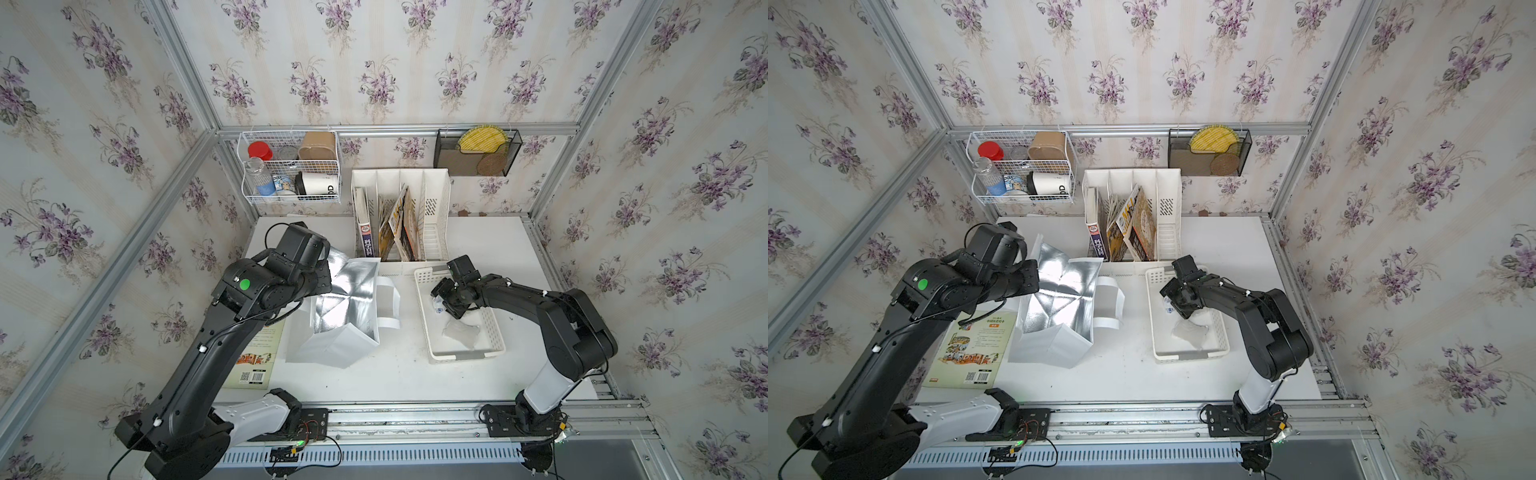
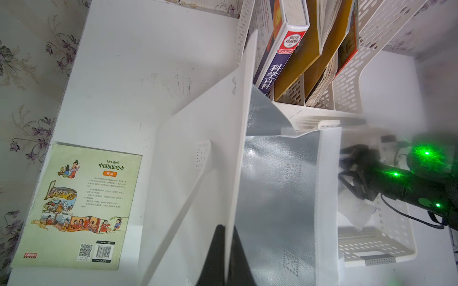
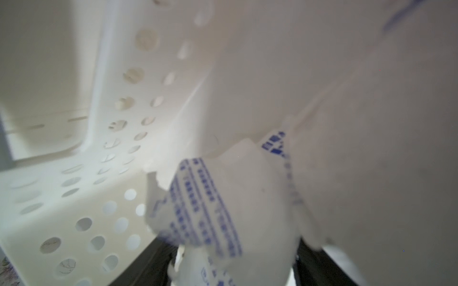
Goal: Place the ice pack in the delivery bag
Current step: Pick up the ice pack from the bin.
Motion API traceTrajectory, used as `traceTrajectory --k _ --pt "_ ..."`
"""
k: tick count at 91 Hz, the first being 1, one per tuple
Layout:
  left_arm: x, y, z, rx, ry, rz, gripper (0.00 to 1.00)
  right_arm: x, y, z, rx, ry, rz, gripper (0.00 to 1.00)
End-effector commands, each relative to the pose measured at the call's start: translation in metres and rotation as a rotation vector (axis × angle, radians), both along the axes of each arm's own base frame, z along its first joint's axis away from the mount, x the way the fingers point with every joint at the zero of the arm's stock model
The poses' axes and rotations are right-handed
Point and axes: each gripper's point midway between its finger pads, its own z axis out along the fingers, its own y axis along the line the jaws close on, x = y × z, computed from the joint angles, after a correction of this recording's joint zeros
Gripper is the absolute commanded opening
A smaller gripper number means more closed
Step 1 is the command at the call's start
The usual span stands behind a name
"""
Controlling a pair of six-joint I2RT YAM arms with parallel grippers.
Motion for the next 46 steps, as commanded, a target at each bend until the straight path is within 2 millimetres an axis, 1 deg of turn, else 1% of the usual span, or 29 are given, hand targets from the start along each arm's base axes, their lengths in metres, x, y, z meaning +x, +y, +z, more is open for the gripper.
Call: traceTrajectory --k 1,17,24,28,34,37,39,42,46 --pt "-0.001 -0.001 0.000 -0.010 0.004 0.000 0.00 -0.003 -0.005 -0.010 -0.022 0.018 -0.015 0.69" --pt "-0.002 -0.001 -0.001 -0.013 0.012 0.005 0.00 -0.005 -0.009 -0.011 -0.030 0.009 -0.024 0.61" --pt "-0.001 -0.001 0.001 -0.016 0.006 0.010 0.00 -0.005 -0.011 -0.008 -0.038 0.001 -0.022 0.52" --pt "-0.001 -0.001 0.001 -0.018 0.005 0.011 0.00 -0.005 -0.012 -0.006 -0.044 -0.006 -0.023 0.50" --pt "-0.001 -0.002 0.001 -0.021 0.006 0.011 0.00 -0.004 -0.012 -0.002 -0.047 -0.017 -0.018 0.42" --pt "-0.001 -0.002 0.001 -0.022 0.007 0.010 0.00 -0.004 -0.013 0.000 -0.046 -0.022 -0.013 0.41" --pt "-0.001 -0.002 0.001 -0.022 0.006 0.010 0.00 -0.004 -0.012 0.001 -0.045 -0.025 -0.009 0.38" --pt "-0.001 -0.003 0.002 -0.024 0.006 0.007 0.00 -0.004 -0.011 0.006 -0.041 -0.038 -0.002 0.37" --pt "0.000 -0.003 0.001 -0.027 0.007 0.005 0.00 -0.004 -0.011 0.011 -0.036 -0.049 0.009 0.32"
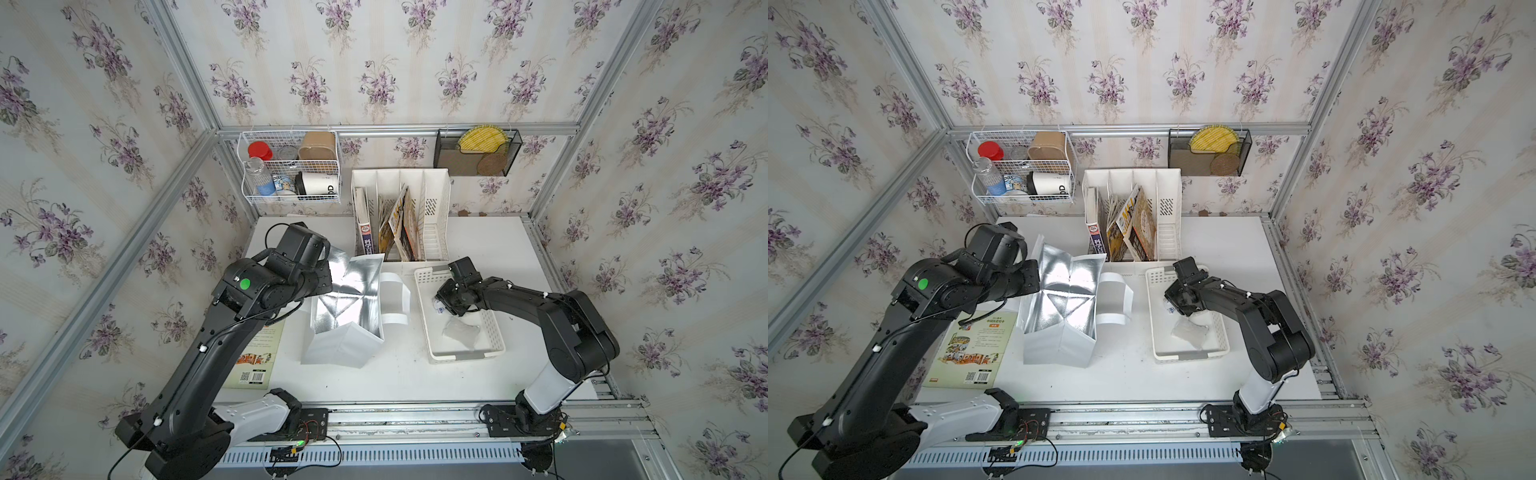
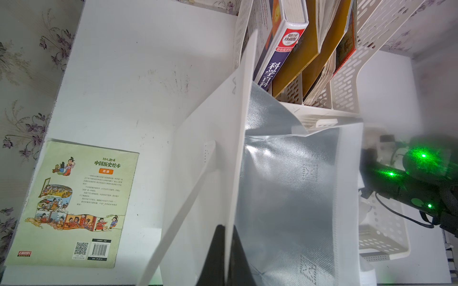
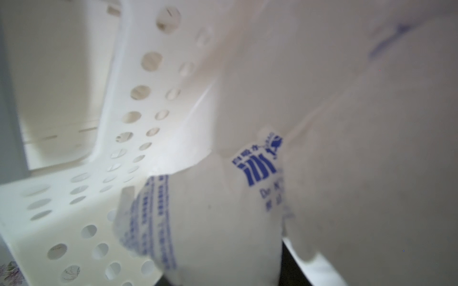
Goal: Place the ice pack in the delivery bag
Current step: Pick up the ice pack from the bin.
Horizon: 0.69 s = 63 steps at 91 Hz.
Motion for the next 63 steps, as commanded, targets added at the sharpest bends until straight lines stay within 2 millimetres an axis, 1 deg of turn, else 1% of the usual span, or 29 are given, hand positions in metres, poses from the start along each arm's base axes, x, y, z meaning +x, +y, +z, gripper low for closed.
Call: traceTrajectory --k 1,7,16,21,28,29,30,31,33,37,46,49,54,61,63 --pt "0.000 -0.001 0.002 -0.013 -0.003 0.004 0.00 -0.001 -0.003 0.008 -0.023 -0.021 0.028 0.32" --pt "0.001 -0.003 0.002 -0.019 -0.004 0.001 0.00 -0.001 -0.001 0.017 -0.013 -0.048 0.055 0.23" --pt "0.001 -0.005 0.002 -0.030 -0.005 -0.002 0.00 -0.002 0.000 0.036 -0.001 -0.099 0.089 0.14" --pt "0.001 -0.007 0.002 -0.039 -0.004 -0.006 0.00 -0.002 0.003 0.052 0.016 -0.152 0.117 0.09" --pt "0.002 -0.010 0.002 -0.049 -0.002 -0.016 0.00 -0.005 0.008 0.074 0.055 -0.233 0.176 0.08" --pt "0.002 -0.010 0.002 -0.051 -0.002 -0.018 0.00 -0.005 0.010 0.077 0.063 -0.245 0.188 0.05" --pt "0.002 -0.011 0.001 -0.052 -0.001 -0.018 0.00 -0.005 0.011 0.082 0.070 -0.263 0.198 0.03" --pt "0.002 -0.011 0.001 -0.054 -0.001 -0.020 0.00 -0.005 0.013 0.094 0.086 -0.299 0.209 0.03" --pt "0.002 -0.012 0.001 -0.056 0.000 -0.023 0.00 -0.007 0.016 0.105 0.106 -0.336 0.233 0.00" --pt "0.002 -0.014 0.001 -0.060 -0.001 -0.037 0.00 -0.011 0.019 0.122 0.134 -0.399 0.273 0.00" --pt "0.001 -0.025 0.003 -0.090 -0.007 -0.093 0.00 -0.024 0.025 0.177 0.172 -0.596 0.359 0.00" --pt "0.001 -0.028 0.004 -0.101 -0.009 -0.106 0.00 -0.032 0.027 0.201 0.184 -0.679 0.391 0.00" --pt "0.001 -0.031 0.005 -0.109 -0.013 -0.116 0.00 -0.047 0.031 0.234 0.200 -0.791 0.440 0.00" --pt "0.001 -0.033 0.005 -0.113 -0.015 -0.121 0.00 -0.067 0.035 0.275 0.240 -0.913 0.499 0.00" --pt "0.001 -0.034 0.005 -0.115 -0.016 -0.122 0.00 -0.078 0.043 0.285 0.264 -0.939 0.542 0.00"
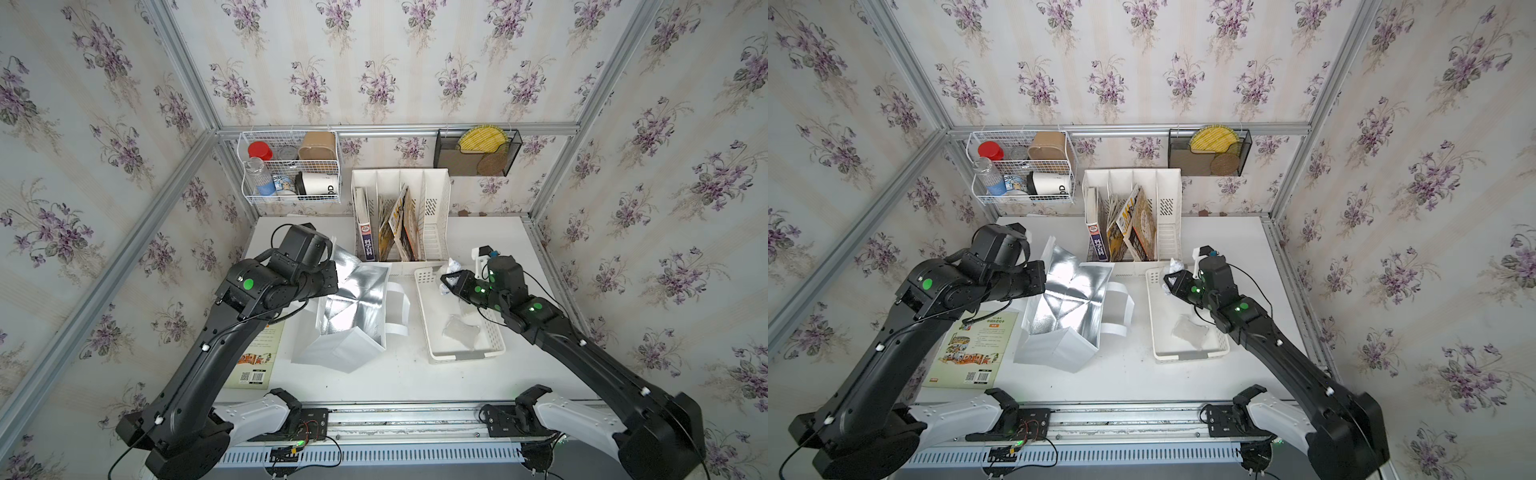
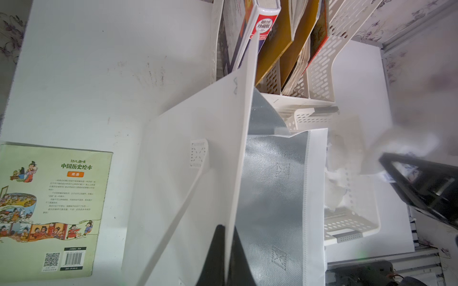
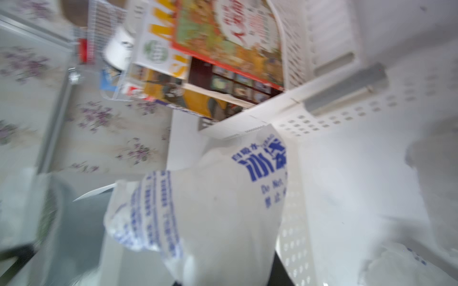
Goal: Place the ice pack in the delivery bag
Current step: Pick up the ice pack from the bin, then place the ice pack in the delivery bag.
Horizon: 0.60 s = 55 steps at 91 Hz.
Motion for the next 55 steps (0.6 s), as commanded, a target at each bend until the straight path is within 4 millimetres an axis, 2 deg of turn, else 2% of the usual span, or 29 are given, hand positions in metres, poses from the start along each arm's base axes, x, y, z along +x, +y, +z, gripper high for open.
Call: traceTrajectory --k 1,11,21,33,44,55 --pt "0.003 -0.009 0.005 -0.031 -0.029 -0.032 0.00 -0.028 0.018 0.062 0.047 -0.240 0.150 0.00" --pt "0.003 -0.013 0.004 -0.042 -0.025 -0.040 0.00 -0.058 0.034 0.103 0.077 -0.357 0.253 0.00" --pt "0.002 -0.018 0.003 -0.054 -0.025 -0.045 0.00 -0.084 0.060 0.122 0.083 -0.410 0.349 0.00" --pt "0.002 -0.023 0.004 -0.072 -0.032 -0.051 0.00 -0.098 0.100 0.119 0.005 -0.389 0.429 0.00" --pt "0.003 -0.030 0.004 -0.092 -0.036 -0.057 0.00 -0.094 0.125 0.104 -0.113 -0.319 0.449 0.00" --pt "0.003 -0.037 0.005 -0.109 -0.038 -0.068 0.00 -0.084 0.138 0.084 -0.211 -0.249 0.433 0.00"
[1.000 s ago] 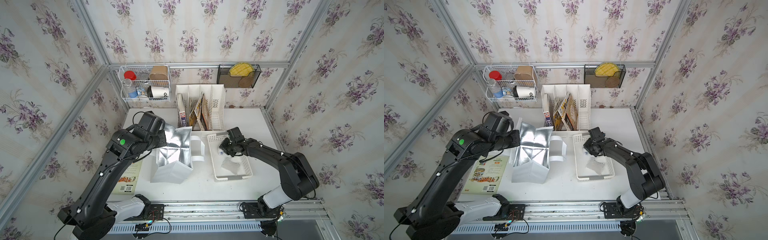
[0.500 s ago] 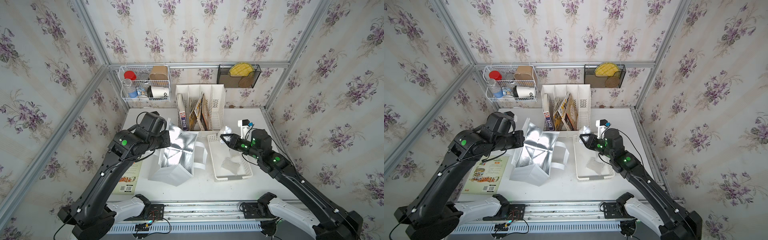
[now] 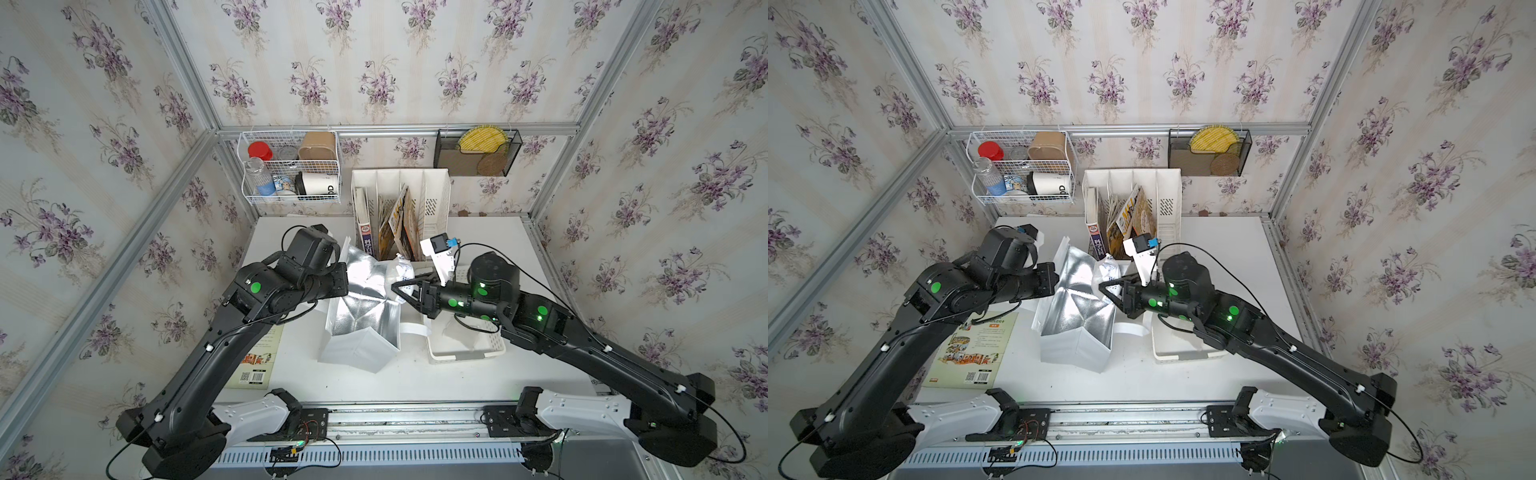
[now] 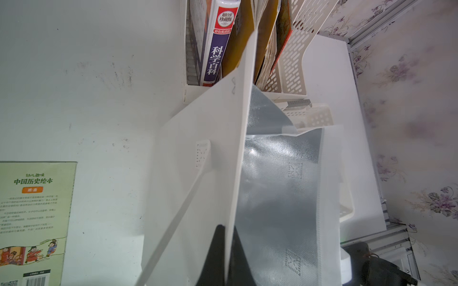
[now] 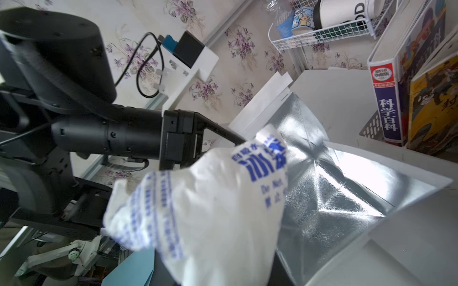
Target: Place the ice pack in the delivery bag
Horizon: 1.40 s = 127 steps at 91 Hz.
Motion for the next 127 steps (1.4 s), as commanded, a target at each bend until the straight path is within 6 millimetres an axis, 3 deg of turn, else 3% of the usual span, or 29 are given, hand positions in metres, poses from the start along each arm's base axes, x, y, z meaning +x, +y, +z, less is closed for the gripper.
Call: traceTrajectory --k 1,20,41,69,79,92,118,127 --pt "0.005 -0.010 0.007 -0.044 -0.025 -0.002 0.00 0.012 0.000 -0.028 -0.139 0.022 -0.069 0.00" --pt "0.002 -0.015 0.005 -0.048 -0.016 -0.008 0.00 0.022 0.022 -0.060 -0.239 0.082 -0.057 0.00" --pt "0.000 -0.014 0.000 -0.088 -0.035 0.016 0.00 0.031 0.045 -0.077 -0.286 0.115 -0.040 0.00" --pt "0.003 -0.017 -0.012 -0.087 -0.017 0.022 0.00 0.041 0.046 -0.128 -0.442 0.180 -0.087 0.01" --pt "0.003 -0.016 -0.014 -0.089 -0.015 0.027 0.00 0.044 0.044 -0.137 -0.468 0.186 -0.102 0.08" --pt "0.004 -0.013 -0.011 -0.081 -0.028 0.039 0.00 0.045 0.047 -0.133 -0.454 0.181 -0.101 0.18" --pt "0.007 -0.008 -0.005 -0.090 -0.064 0.070 0.00 0.050 0.046 -0.125 -0.446 0.158 -0.124 0.63" --pt "0.009 -0.008 -0.004 -0.088 -0.072 0.074 0.00 0.053 0.044 -0.116 -0.437 0.139 -0.140 0.68"
